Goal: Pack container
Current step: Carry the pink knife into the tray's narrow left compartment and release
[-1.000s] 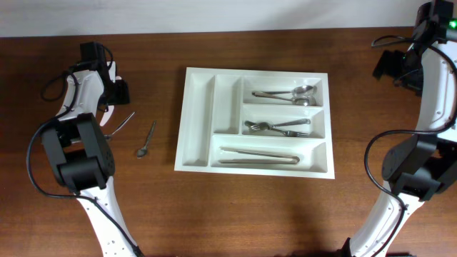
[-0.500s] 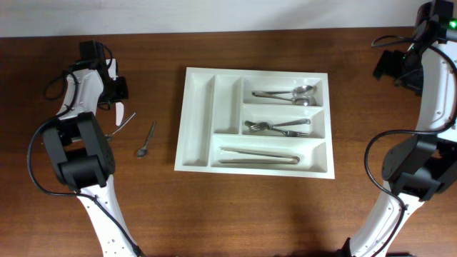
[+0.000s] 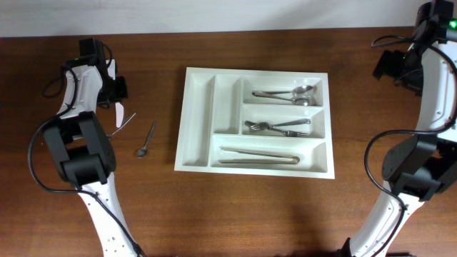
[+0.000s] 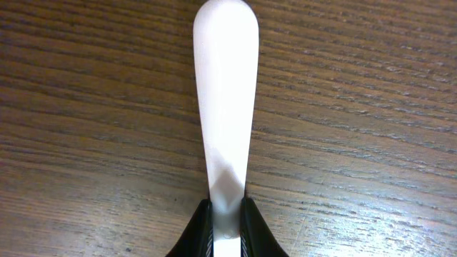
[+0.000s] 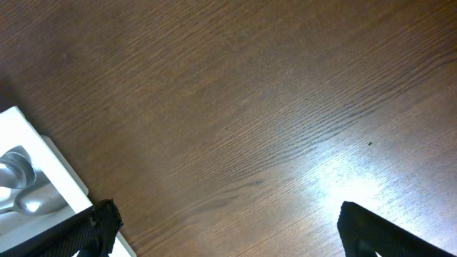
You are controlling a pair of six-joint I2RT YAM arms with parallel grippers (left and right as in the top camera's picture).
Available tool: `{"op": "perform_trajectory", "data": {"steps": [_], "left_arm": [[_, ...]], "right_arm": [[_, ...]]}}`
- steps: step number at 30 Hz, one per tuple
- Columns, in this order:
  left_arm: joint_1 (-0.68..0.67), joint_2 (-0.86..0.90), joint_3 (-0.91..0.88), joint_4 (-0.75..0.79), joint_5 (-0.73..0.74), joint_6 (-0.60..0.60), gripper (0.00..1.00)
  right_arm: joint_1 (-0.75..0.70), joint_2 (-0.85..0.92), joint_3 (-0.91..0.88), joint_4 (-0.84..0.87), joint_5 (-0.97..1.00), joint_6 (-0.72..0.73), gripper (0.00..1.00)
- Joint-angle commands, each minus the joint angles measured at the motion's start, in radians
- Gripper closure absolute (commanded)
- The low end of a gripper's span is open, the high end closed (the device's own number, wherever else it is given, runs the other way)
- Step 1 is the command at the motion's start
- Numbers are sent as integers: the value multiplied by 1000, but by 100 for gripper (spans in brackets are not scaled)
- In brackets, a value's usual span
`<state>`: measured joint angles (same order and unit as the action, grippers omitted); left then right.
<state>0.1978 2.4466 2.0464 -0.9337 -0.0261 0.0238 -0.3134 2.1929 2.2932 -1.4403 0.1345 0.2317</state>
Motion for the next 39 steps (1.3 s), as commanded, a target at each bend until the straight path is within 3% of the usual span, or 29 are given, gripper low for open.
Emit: {"op": "perform_trajectory", "data": {"steps": [1, 14, 20, 22, 33, 39], "left_arm": [[7, 32, 96, -57, -14, -13, 98], [-28, 10, 331, -212, 28, -12, 98], [-132, -39, 348, -212, 76, -13, 98], [-222, -68, 360, -213, 75, -16, 98], [-472, -104, 381, -258, 72, -169, 98], [-573, -104, 381, -321, 72, -309, 98]], "right_arm": [[5, 5, -5, 0, 16, 0, 1], [5, 5, -5, 0, 16, 0, 1], [5, 5, -5, 0, 16, 0, 1], [5, 5, -5, 0, 16, 0, 1], [5, 5, -5, 0, 16, 0, 1], [5, 5, -5, 0, 16, 0, 1]]}}
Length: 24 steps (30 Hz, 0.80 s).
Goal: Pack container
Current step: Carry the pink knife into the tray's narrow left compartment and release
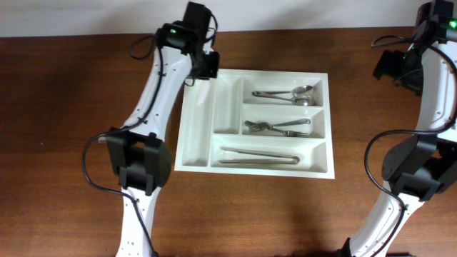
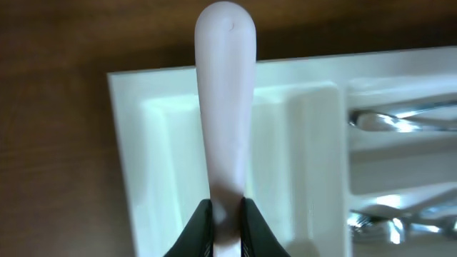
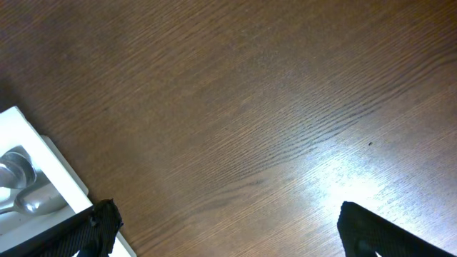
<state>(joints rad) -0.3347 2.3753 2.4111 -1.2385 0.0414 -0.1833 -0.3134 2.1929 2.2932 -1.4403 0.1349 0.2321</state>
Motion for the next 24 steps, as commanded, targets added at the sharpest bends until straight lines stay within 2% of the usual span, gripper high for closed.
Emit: {"op": "perform_trajectory", "data": {"steps": [1, 10, 14, 24], "left_arm": [[-51, -33, 16, -25, 5, -130, 98], [-91, -32, 10, -86, -57, -251, 98], [-91, -32, -7, -82, -64, -251, 98], [-91, -32, -191, 14, -62, -265, 98]], "right_arm": [[5, 5, -5, 0, 16, 0, 1], [5, 5, -5, 0, 16, 0, 1], [5, 5, -5, 0, 16, 0, 1], [5, 5, -5, 0, 16, 0, 1]]}}
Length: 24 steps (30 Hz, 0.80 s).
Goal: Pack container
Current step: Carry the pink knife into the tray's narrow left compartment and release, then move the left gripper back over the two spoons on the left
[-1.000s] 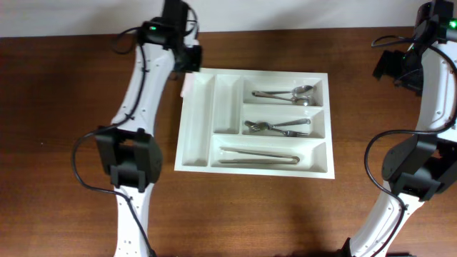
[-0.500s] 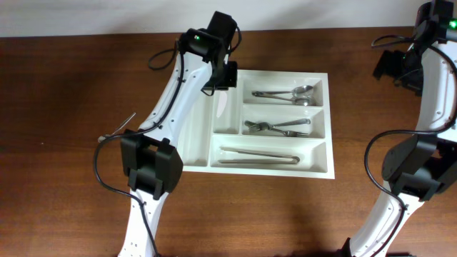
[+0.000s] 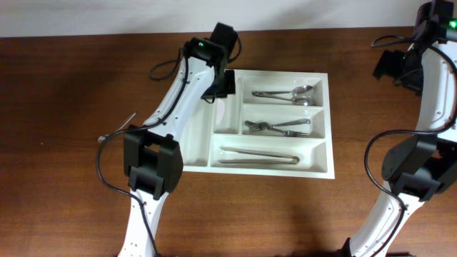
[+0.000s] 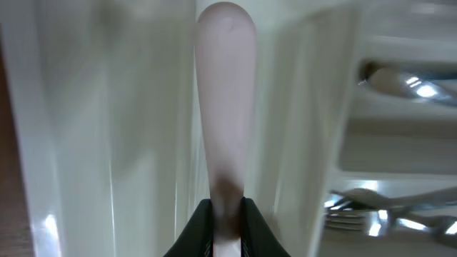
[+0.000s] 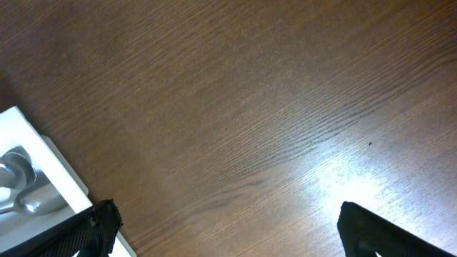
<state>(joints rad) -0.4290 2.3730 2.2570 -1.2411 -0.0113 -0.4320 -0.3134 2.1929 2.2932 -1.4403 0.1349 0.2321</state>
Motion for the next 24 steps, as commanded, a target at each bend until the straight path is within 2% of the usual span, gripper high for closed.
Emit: {"op": "perform_trajectory", "data": {"steps": [1, 13, 14, 17, 19, 24], "left_arm": [[3, -30, -40, 19, 0, -16, 98], [-50, -30, -46, 65, 16, -16, 98], [-55, -30, -46, 67, 15, -16, 96], [-61, -30, -46, 74, 15, -16, 73], [-61, -30, -46, 80, 15, -16, 63], [-53, -30, -46, 94, 0, -15, 58]], "right_arm": [[5, 5, -5, 0, 16, 0, 1], [5, 5, -5, 0, 16, 0, 1], [5, 5, -5, 0, 16, 0, 1], [5, 5, -5, 0, 16, 0, 1], [5, 5, -5, 0, 16, 0, 1], [5, 5, -5, 0, 16, 0, 1]]}}
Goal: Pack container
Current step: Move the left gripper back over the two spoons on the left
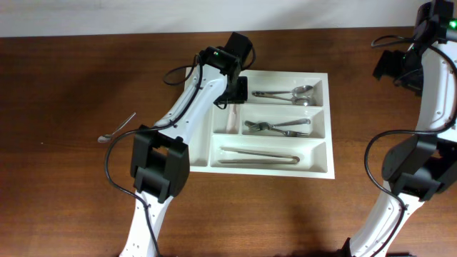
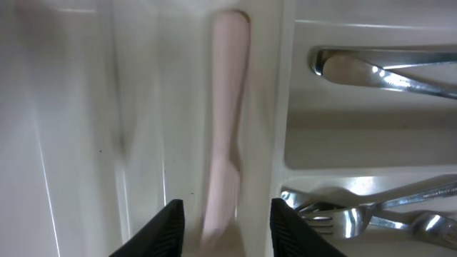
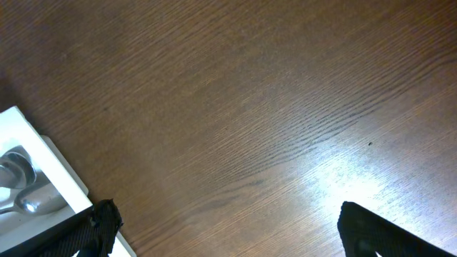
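The white compartment tray (image 1: 200, 153) lies mid-table. My left gripper (image 1: 234, 89) hovers over its second narrow slot, open (image 2: 228, 218). A white-handled utensil (image 2: 228, 100) lies blurred in that slot, along the right wall, free between the spread fingers (image 2: 170, 228). Spoons (image 1: 289, 93) fill the top right slot, forks (image 1: 278, 127) the middle one, and long metal pieces (image 1: 260, 155) the bottom one. My right gripper (image 1: 396, 68) is at the far right edge, open (image 3: 232, 232) over bare wood.
A thin metal utensil (image 1: 118, 128) lies on the table left of the tray. The left arm's links (image 1: 161, 153) stretch from the near-left side across the tray's left edge. A tray corner (image 3: 28, 178) shows in the right wrist view.
My left gripper has opened and let go of the white-handled utensil, which now lies in the narrow slot. It also shifted slightly right and toward the tray's far end. The right arm is unchanged.
My left gripper held the white handle over bare wood at the table's far left. Then it held it above the tray's far left corner, then low over the narrow slots. Now the utensil lies released in the second slot. The right arm never moved.
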You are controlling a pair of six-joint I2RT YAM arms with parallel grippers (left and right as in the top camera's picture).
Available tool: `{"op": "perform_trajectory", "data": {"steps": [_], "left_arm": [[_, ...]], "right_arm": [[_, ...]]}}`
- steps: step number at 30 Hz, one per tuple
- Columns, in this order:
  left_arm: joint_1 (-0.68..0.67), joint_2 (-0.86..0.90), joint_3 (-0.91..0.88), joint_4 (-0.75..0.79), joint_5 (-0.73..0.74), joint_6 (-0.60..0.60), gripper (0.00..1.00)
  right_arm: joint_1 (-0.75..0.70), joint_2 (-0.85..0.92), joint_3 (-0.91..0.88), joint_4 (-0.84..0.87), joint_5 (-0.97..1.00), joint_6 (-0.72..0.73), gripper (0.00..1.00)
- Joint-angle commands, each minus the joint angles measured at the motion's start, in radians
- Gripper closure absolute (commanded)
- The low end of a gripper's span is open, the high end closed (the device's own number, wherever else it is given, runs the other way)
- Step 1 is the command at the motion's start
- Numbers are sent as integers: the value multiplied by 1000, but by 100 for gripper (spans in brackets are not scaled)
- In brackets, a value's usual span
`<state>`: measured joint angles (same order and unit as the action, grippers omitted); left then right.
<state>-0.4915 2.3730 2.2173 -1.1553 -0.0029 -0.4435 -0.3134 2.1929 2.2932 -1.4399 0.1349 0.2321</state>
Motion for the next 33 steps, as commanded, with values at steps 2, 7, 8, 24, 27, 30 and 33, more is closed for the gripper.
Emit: {"op": "perform_trajectory", "data": {"steps": [2, 7, 8, 24, 27, 30, 33], "left_arm": [[20, -30, -6, 19, -36, 10, 58], [106, -32, 75, -23, -130, 121, 55], [127, -32, 97, -45, -147, 130, 55], [554, -32, 130, -510, -87, 349, 50], [587, -32, 102, -451, 11, 277, 50], [597, -32, 44, -359, 23, 187, 50], [600, -32, -21, -278, 19, 150, 50]], "right_arm": [[5, 5, -5, 0, 16, 0, 1], [5, 5, -5, 0, 16, 0, 1], [5, 5, -5, 0, 16, 0, 1], [5, 5, -5, 0, 16, 0, 1], [5, 5, -5, 0, 16, 0, 1], [5, 5, -5, 0, 16, 0, 1], [5, 5, -5, 0, 16, 0, 1]]}}
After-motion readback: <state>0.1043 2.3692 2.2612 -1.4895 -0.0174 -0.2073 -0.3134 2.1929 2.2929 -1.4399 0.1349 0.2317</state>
